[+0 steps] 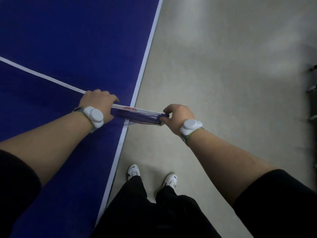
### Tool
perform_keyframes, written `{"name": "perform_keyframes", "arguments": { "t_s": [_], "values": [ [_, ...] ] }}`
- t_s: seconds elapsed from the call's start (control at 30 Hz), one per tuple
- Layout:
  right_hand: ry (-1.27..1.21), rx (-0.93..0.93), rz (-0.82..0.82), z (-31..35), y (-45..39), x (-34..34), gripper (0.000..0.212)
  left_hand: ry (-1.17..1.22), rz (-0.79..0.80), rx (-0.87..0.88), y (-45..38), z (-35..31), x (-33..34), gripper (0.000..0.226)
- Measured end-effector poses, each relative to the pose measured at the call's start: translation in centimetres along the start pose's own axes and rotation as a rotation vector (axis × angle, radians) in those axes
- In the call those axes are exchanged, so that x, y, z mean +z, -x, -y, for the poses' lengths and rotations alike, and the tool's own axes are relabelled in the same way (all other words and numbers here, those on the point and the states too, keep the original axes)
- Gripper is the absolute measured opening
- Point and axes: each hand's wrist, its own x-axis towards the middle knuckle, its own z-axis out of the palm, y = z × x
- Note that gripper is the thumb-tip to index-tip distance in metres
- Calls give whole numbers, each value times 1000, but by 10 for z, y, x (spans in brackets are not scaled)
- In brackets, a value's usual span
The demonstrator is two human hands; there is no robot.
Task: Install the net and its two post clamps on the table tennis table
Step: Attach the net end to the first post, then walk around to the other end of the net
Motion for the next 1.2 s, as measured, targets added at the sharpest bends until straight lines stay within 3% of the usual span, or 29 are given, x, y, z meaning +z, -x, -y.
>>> {"name": "perform_keyframes", "arguments": {
  "t_s": [0.13, 0.2, 0.43, 0.63, 0.83, 0.9, 1.2],
  "values": [
    [-57, -88, -26, 19, 10, -10, 42, 206, 29, -96, 58, 5, -25, 63],
    [-81, -131, -54, 29, 13, -13, 38, 465, -21, -192, 80, -1, -37, 53],
    [-334, -383, 104, 105, 84, -2, 34, 1201, -440, -719, 245, -37, -36, 21],
    [-382, -598, 319, 161, 193, 23, 24, 1683, -870, -1088, 416, -75, -33, 14],
    [-324, -827, 662, 203, 357, 88, 27, 1733, -1180, -1396, 607, -150, -4, 24],
    [-331, -850, 725, 206, 390, 104, 25, 1727, -1170, -1441, 635, -170, 5, 23],
    [-123, -1066, 1019, 181, 642, 241, 8, 1585, -1468, -1851, 871, -313, 121, 11]
  ]
}}
